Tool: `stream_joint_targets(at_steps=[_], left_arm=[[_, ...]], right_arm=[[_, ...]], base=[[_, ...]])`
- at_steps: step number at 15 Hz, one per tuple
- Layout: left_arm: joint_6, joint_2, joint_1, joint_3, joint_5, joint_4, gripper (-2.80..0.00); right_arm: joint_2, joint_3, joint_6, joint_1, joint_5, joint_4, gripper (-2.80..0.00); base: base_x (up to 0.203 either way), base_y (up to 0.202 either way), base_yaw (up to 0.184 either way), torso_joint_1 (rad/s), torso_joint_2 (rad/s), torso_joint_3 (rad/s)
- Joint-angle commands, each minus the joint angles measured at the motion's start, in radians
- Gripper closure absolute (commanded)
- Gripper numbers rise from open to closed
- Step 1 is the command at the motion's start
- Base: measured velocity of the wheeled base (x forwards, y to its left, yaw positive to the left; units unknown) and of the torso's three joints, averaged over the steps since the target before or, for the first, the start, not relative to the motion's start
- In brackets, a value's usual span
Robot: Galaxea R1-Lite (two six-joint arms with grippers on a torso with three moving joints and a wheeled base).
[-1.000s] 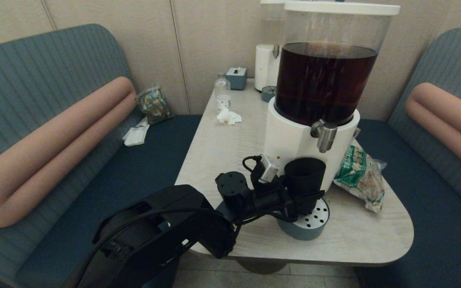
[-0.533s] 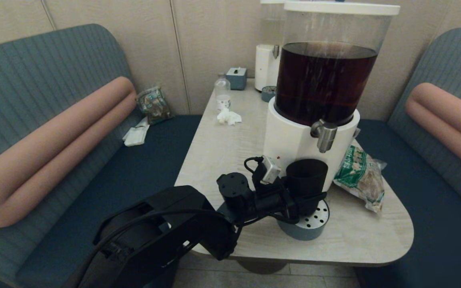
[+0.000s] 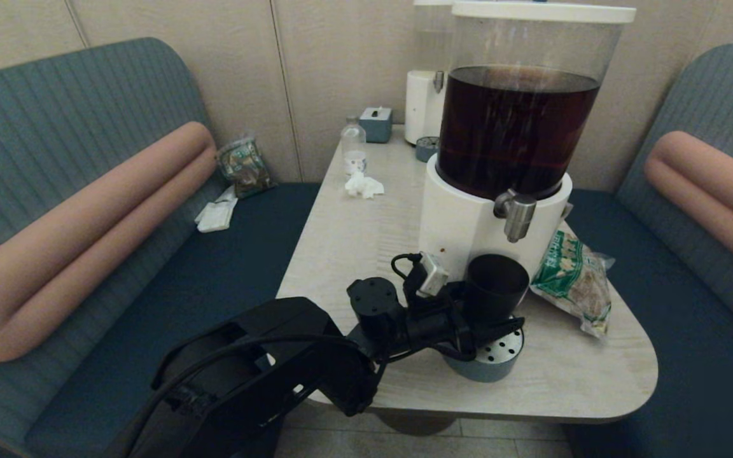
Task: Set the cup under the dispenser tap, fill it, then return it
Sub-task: Place it under the water dispenser
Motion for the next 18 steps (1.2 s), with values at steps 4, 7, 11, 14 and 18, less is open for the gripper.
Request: stream_joint_targets(at_steps=[4, 7, 11, 14, 18], left_arm=[[0.0, -0.021, 0.001, 0.049, -0.002, -0.012, -2.8], [0.005, -0.072, 0.001, 0.133, -0.001, -0.012, -2.8], [0.012, -0.12, 0.003, 0.216, -0.002, -0.012, -2.8], [0.011, -0.131, 0.003, 0.23, -0.001, -0.012, -2.8], [0.012, -0.148, 0.006, 0.259, 0.0, -0.012, -2.8]], right_arm=[[0.001, 0.0, -0.001, 0.0, 0.0, 0.0, 0.0], [0.001, 0.002, -0.001, 0.0, 0.0, 0.0, 0.0], [0.001, 0.0, -0.001, 0.0, 0.0, 0.0, 0.0], [0.001, 0.002, -0.001, 0.0, 0.0, 0.0, 0.0], [0.001, 0.0, -0.001, 0.0, 0.0, 0.0, 0.0]], base=[[0.0, 0.0, 0.0, 0.0, 0.0, 0.0], [0.0, 0.0, 0.0, 0.0, 0.0, 0.0], [0.0, 0.0, 0.0, 0.0, 0.0, 0.0], [0.0, 0.0, 0.0, 0.0, 0.0, 0.0], [0.0, 0.0, 0.0, 0.0, 0.0, 0.0]])
